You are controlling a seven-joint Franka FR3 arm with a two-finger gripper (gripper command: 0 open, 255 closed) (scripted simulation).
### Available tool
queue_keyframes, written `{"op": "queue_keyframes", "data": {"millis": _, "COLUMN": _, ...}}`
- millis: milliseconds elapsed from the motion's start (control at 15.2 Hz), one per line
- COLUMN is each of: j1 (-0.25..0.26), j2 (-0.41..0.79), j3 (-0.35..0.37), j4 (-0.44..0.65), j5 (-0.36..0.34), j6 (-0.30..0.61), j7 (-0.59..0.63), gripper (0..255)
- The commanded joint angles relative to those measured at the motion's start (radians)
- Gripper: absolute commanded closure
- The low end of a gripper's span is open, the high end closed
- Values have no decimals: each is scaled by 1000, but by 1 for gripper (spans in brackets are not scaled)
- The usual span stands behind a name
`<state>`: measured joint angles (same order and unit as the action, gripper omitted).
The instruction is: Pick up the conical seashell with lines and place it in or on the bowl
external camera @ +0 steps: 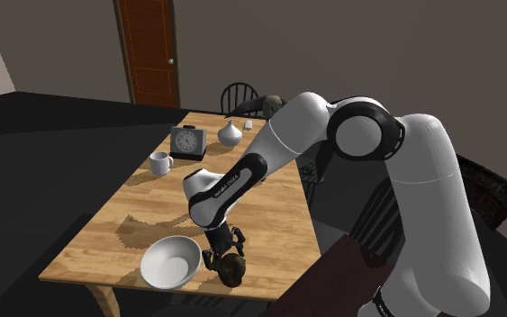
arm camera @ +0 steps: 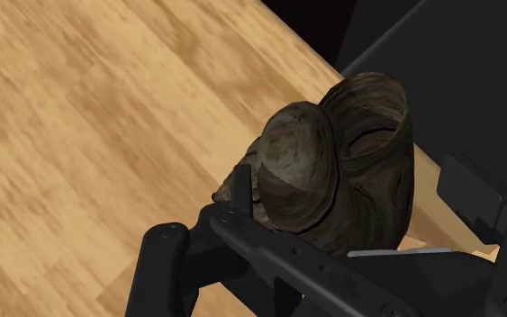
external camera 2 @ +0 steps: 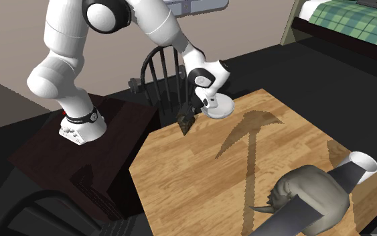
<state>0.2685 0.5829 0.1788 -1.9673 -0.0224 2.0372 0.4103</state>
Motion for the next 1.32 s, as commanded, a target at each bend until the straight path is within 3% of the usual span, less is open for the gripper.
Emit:
{"op": "queue_keyframes", "data": {"millis": 0, "j1": 2, "j2": 2, "j3": 3, "j4": -1, "j5": 2, "j6": 1, "j7": 0, "gripper": 0}}
{"op": "queue_keyframes", "data": {"millis": 66, "j1": 3, "j2": 3, "j3": 3, "j4": 1, "j5": 2, "j6": 0, "j7": 1, "gripper": 255}}
{"op": "queue_keyframes", "data": {"millis": 660, "j1": 2, "j2": 2, "j3": 3, "j4": -1, "j5": 2, "j6": 1, "j7": 0, "gripper": 255}}
{"op": "queue_keyframes", "data": {"millis": 1254, "j1": -7, "j2": -95, "j3": 15, "j4": -11, "j5": 17, "j6": -84, "j7": -3, "gripper": 255}}
